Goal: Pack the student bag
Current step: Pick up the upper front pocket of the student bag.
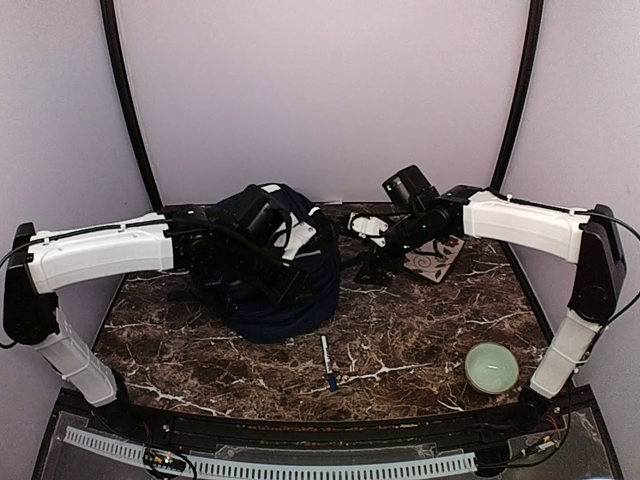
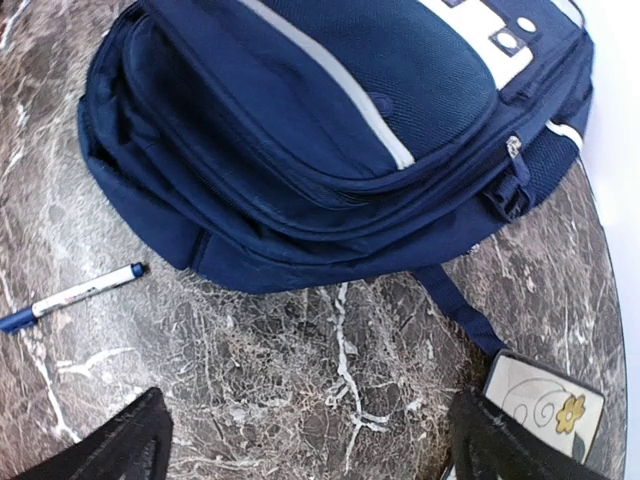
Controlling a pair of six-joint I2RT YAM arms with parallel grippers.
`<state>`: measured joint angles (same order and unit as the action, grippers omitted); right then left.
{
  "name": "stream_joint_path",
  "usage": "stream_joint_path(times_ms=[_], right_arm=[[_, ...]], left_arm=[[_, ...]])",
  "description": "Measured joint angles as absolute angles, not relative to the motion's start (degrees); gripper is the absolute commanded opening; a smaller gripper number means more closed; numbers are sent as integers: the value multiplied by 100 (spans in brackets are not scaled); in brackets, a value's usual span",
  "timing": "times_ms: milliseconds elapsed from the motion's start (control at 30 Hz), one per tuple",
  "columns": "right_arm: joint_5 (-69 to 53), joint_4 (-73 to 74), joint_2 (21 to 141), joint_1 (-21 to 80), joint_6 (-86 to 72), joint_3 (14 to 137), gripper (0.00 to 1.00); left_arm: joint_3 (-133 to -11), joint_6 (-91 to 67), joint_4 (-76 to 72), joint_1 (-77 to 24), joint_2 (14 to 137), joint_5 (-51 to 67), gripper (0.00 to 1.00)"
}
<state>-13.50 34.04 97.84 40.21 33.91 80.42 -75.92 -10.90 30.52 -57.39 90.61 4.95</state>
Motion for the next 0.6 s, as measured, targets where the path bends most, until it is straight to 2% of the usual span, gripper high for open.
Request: stream_joint_path(times_ms=[167,333,500,600], right_arm=[[-1203,2982,9769,3922,3199,7920,99],[-1656,3527,10582,3586,3286,9131,94],[-2198,3778,10702,3548,3483,9240,83],[-2456,3997,10672,3612,3653,9240,72]], left_arm=[[-7874,-148,3321,-4980,9087,106,44],[-8211,836,3544,-4834,9725,-152,44],[-8350,1398,3481,-4840,10202,-379,42],[-8344,1680,3339,-4847,10335,-674,41]])
